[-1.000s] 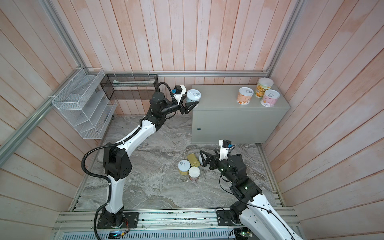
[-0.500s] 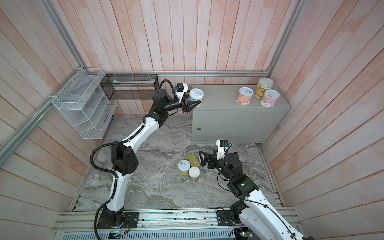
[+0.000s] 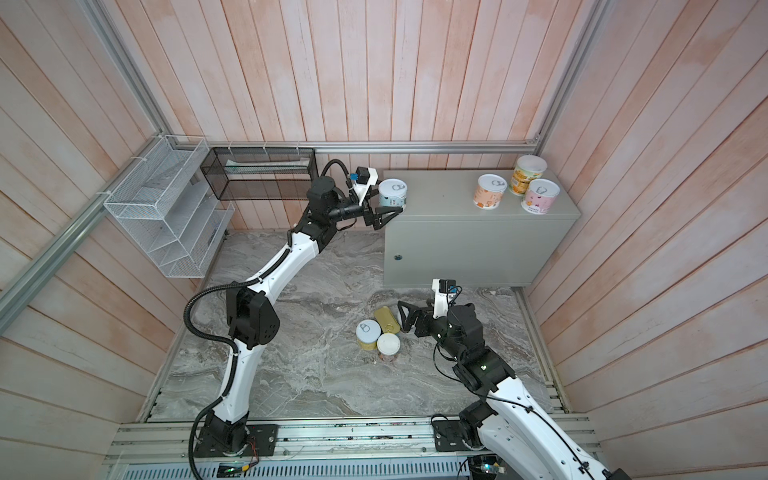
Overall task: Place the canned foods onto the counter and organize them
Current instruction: 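Lower the light-blue can onto the cabinet top and open the left gripper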
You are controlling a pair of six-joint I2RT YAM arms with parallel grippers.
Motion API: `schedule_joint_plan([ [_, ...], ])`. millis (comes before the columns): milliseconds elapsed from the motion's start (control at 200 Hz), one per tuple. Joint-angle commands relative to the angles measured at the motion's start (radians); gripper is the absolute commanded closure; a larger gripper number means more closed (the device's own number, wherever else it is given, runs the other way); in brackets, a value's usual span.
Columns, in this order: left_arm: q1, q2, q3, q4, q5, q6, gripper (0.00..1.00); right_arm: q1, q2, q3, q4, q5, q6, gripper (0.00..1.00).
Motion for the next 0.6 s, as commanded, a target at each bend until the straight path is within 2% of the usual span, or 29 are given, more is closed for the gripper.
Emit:
schedule_joint_plan([
  [0, 0.003, 0.022, 0.011, -0.037, 0.006, 0.029, 0.0, -0.002, 0.002, 0.003, 0.014, 0.014, -0.01, 0.02],
  [335, 0.003, -0.009, -0.027, -0.014, -0.018, 0.025, 0.0, -0.002, 0.009, 0.009, 0.012, 0.016, -0.01, 0.02],
  [595, 0.003, -0.12, -0.174, 0.014, -0.056, 0.089, 0.0, -0.002, 0.047, 0.029, 0.031, 0.01, -0.039, 0.02],
])
